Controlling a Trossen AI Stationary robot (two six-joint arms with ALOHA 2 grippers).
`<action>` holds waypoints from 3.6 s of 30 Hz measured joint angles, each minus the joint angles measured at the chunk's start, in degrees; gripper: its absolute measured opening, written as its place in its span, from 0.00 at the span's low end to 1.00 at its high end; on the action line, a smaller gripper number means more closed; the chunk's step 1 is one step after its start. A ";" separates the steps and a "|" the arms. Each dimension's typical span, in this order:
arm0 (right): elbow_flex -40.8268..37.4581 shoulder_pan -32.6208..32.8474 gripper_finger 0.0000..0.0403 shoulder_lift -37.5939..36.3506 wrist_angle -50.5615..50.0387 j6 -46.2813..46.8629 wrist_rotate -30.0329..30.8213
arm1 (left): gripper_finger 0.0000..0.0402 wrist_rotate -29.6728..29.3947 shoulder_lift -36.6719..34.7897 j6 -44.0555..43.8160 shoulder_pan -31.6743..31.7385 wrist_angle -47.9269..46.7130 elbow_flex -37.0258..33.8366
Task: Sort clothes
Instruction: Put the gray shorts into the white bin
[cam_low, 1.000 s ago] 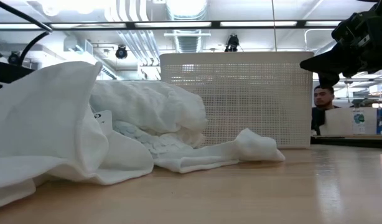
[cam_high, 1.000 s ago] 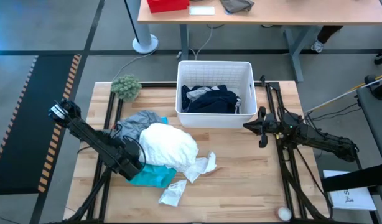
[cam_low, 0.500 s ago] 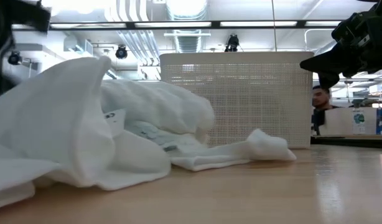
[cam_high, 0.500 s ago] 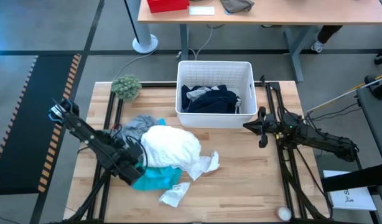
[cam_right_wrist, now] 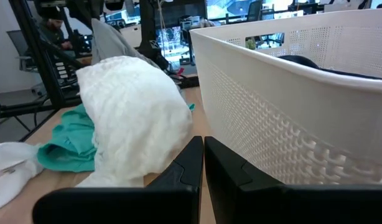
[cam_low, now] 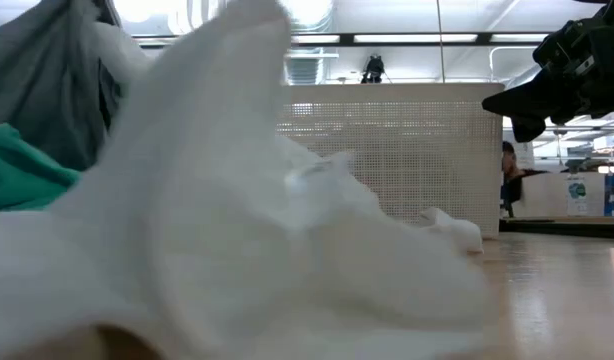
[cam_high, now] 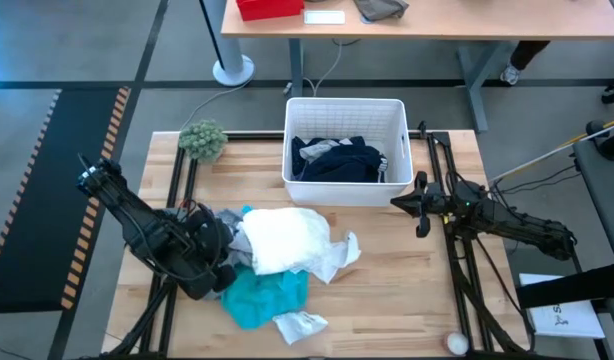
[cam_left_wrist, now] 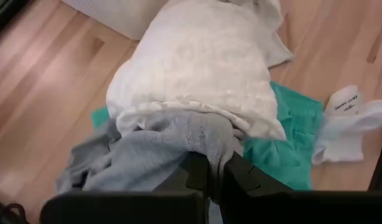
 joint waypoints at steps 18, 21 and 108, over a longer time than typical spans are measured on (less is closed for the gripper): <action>0.00 0.00 0.00 0.00 0.00 0.00 -0.02 | 0.41 9.37 0.04 -3.48 -0.10 22.71 -24.31; 0.01 0.00 0.00 0.00 0.00 0.00 0.00 | 0.53 11.57 0.04 -4.65 -0.46 23.88 -26.88; 0.00 0.00 0.00 0.00 0.01 0.00 -0.01 | 0.08 -29.71 1.25 15.16 -3.38 -1.19 21.19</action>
